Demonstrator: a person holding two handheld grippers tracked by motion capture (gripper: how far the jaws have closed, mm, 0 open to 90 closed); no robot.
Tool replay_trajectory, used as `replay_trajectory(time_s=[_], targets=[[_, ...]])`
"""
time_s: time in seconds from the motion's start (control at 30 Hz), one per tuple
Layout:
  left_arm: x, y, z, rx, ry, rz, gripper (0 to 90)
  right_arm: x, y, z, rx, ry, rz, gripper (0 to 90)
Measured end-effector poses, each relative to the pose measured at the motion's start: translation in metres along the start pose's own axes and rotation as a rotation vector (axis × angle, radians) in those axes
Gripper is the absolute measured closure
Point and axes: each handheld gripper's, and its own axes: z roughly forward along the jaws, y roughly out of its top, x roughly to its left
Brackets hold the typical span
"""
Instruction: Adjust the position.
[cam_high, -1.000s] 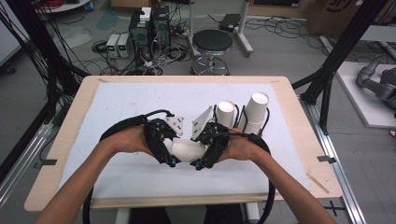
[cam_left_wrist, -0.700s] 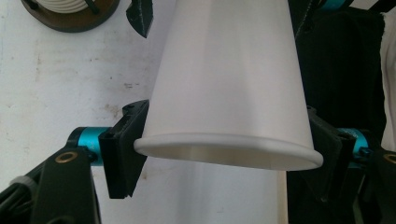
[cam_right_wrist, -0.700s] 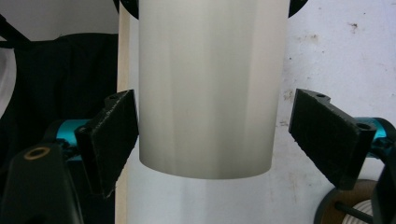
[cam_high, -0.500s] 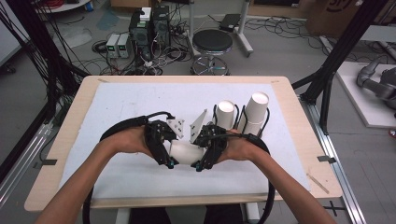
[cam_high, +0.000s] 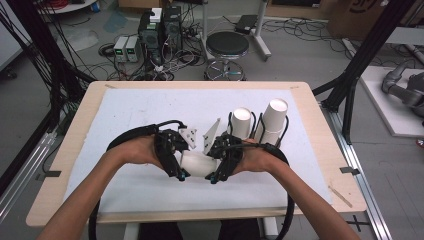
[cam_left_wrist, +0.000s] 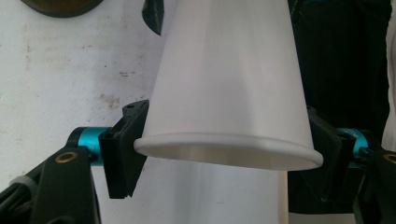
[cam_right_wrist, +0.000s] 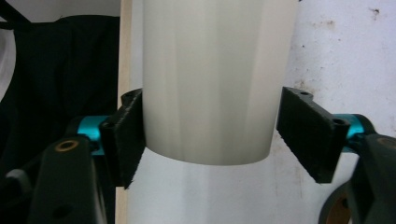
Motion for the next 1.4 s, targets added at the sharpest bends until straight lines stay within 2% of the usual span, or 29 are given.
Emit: replay_trajectory(time_s=[0.07, 0.13, 0.27, 0.73, 0.97, 1.07, 1.13, 1.27, 1.4], targets=[[0.0, 0.0, 0.0, 0.001, 0.001, 0.002, 25.9, 0.001, 0.0, 0.0, 0.008, 0.006, 0.009, 30.7], [0.0, 0.0, 0.001, 0.0, 0.002, 0.002, 25.9, 0.001, 0.0, 0.0, 0.007, 0.011, -0.006, 33.4], [0.0, 0.0, 0.001, 0.0, -0.002, -0.005, 25.8, 0.001, 0.001, 0.001, 0.007, 0.007, -0.003, 34.6], [0.001, 0.001, 0.001, -0.01, -0.003, -0.01, 23.8, 0.0, 0.0, -0.002, 0.006, 0.009, 0.005, 35.6], [0.003, -0.001, 0.001, -0.04, -0.011, -0.017, 19.8, -0.001, -0.001, -0.003, 0.0, 0.005, 0.007, 35.5], [0.004, -0.002, 0.001, -0.066, -0.033, -0.042, 11.6, 0.0, -0.002, -0.003, -0.001, 0.01, 0.005, 35.5], [0.006, -0.003, 0.0, -0.102, -0.049, -0.056, 3.0, 0.0, -0.003, -0.003, -0.005, 0.009, 0.006, 35.5], [0.007, -0.006, -0.002, -0.135, -0.067, -0.085, 1.7, 0.0, -0.005, -0.005, -0.019, 0.007, 0.013, 35.5], [0.007, -0.014, -0.003, -0.242, -0.097, -0.101, 1.7, -0.001, -0.008, -0.007, -0.034, 0.001, 0.016, 35.5]])
